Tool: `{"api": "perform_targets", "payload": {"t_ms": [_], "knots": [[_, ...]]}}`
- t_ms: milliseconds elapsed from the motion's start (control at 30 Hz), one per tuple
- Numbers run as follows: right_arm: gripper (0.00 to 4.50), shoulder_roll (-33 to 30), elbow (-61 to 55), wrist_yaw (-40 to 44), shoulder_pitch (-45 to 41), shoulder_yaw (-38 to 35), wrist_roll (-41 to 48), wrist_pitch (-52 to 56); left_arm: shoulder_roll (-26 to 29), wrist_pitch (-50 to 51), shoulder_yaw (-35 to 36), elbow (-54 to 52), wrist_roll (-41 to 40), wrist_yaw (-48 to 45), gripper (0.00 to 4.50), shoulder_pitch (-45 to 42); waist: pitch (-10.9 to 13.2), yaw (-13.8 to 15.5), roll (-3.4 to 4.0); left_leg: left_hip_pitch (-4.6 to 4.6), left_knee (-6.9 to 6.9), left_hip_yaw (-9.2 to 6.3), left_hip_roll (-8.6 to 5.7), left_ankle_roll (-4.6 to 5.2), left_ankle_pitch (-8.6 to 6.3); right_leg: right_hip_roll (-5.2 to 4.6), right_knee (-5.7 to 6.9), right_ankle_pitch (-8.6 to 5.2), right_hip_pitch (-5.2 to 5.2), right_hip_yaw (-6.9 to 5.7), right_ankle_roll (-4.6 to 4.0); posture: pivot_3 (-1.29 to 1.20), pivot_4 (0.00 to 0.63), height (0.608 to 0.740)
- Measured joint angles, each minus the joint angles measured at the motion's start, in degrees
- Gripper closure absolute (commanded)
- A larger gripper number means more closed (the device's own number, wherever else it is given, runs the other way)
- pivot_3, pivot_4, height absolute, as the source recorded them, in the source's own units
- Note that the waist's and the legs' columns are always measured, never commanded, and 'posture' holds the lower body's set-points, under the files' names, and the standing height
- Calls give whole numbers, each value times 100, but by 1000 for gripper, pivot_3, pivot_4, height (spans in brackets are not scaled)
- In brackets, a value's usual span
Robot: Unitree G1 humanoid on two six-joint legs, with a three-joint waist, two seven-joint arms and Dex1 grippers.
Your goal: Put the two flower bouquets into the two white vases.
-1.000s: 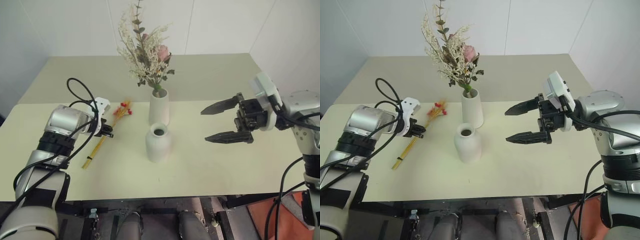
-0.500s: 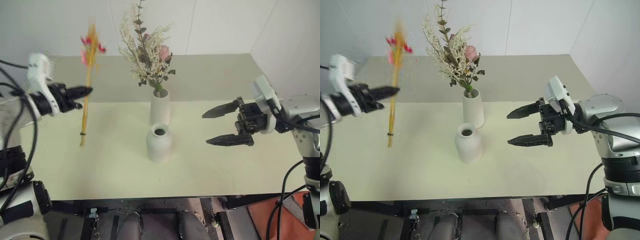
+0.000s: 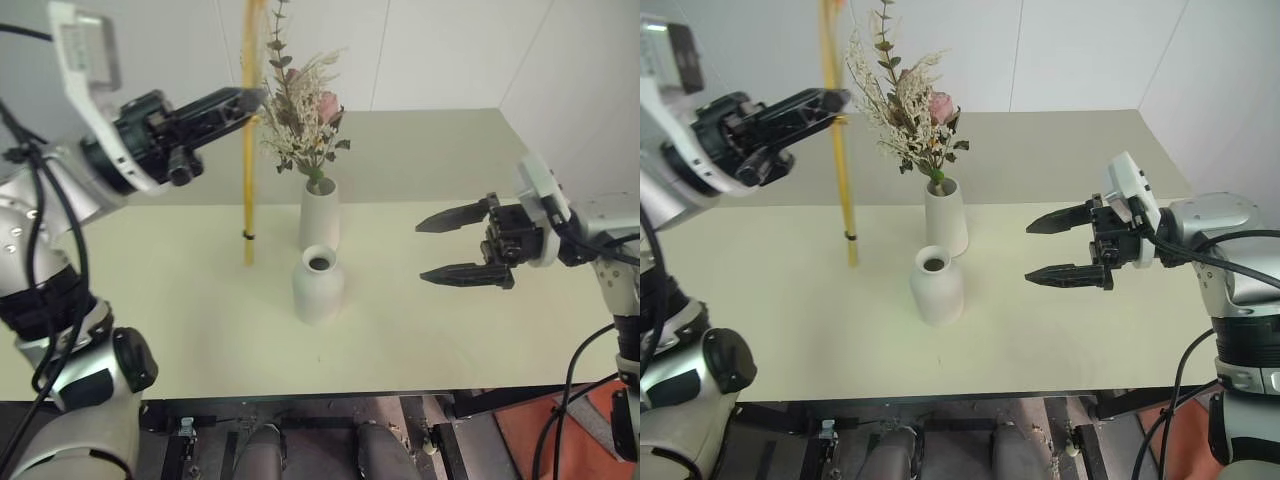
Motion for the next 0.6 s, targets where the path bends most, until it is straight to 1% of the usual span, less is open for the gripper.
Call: {"api": "perform_targets", "payload": {"t_ms": [133,267,400,600], "knots": [[0,-56,-225,-168,266,-183,134,72,-247,-433,-460,317,73,-67,4471,-158,0,-10,0,-2,-1,1,-1,0,0,0,-2,0,-2,3,0,0,150,740],[0,-122,-494,-346,565,-391,230,178,-456,-1146,-1053,542,592,-353,4471,-128,0,2,0,-1,0,1,-2,0,0,0,-1,0,0,4,0,0,150,740],[0,-216,-731,-475,740,-599,361,243,-685,-1823,-1476,745,1063,-600,4471,52,0,1,0,-1,0,1,-1,0,0,1,-2,0,1,4,0,0,150,740],[0,-284,-895,-640,943,-727,418,345,-914,-2335,-1769,990,1390,-880,4471,105,0,1,0,-2,0,1,-2,0,0,1,-3,0,0,4,0,0,150,740]]}}
